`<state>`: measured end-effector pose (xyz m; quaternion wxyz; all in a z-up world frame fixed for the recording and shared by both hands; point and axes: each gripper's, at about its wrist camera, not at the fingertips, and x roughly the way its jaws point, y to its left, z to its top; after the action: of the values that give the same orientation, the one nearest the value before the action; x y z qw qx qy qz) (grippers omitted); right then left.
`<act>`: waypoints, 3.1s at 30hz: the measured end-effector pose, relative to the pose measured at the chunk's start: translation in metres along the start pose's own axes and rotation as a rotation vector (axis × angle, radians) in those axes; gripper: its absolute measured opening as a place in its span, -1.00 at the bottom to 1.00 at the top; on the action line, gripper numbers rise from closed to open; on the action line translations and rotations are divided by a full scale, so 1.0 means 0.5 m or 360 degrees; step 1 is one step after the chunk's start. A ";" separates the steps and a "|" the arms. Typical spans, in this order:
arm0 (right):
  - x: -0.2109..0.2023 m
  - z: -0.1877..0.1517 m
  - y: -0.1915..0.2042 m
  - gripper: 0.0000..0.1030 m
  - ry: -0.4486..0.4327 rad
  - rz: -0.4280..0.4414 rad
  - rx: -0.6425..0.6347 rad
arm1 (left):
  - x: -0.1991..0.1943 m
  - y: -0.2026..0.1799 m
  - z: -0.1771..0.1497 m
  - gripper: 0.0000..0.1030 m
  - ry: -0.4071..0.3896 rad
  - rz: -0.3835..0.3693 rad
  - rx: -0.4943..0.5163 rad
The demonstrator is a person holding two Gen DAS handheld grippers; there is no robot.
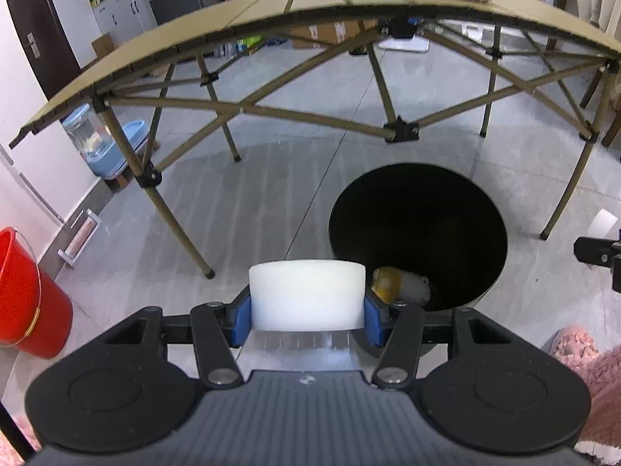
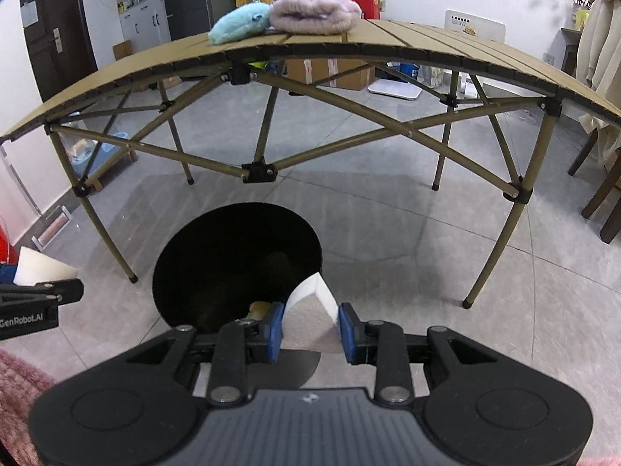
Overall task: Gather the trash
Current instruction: 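Lower the left gripper with the cylindrical sponge into the bin opening, then open the left gripper to drop the cylindrical sponge into the bin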
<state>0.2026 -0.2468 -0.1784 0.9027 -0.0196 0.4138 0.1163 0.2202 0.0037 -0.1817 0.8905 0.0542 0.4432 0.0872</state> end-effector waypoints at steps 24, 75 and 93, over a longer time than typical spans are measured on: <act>0.107 -0.001 0.001 -0.43 0.0210 -0.0093 0.0031 | 0.105 -0.001 0.033 0.07 0.0374 0.0001 -0.0107; 0.168 0.128 -0.141 -0.43 0.0142 -0.0325 0.0327 | 0.213 -0.187 0.214 0.08 0.0426 -0.0200 -0.0272; 0.208 0.129 -0.146 -0.43 0.0176 -0.0312 0.0308 | 0.248 -0.186 0.208 1.00 0.0477 -0.0131 -0.0276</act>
<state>0.3325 -0.2894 -0.2188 0.8833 0.0207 0.4681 -0.0141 0.3866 -0.0639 -0.2321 0.8186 -0.0548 0.5636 0.0956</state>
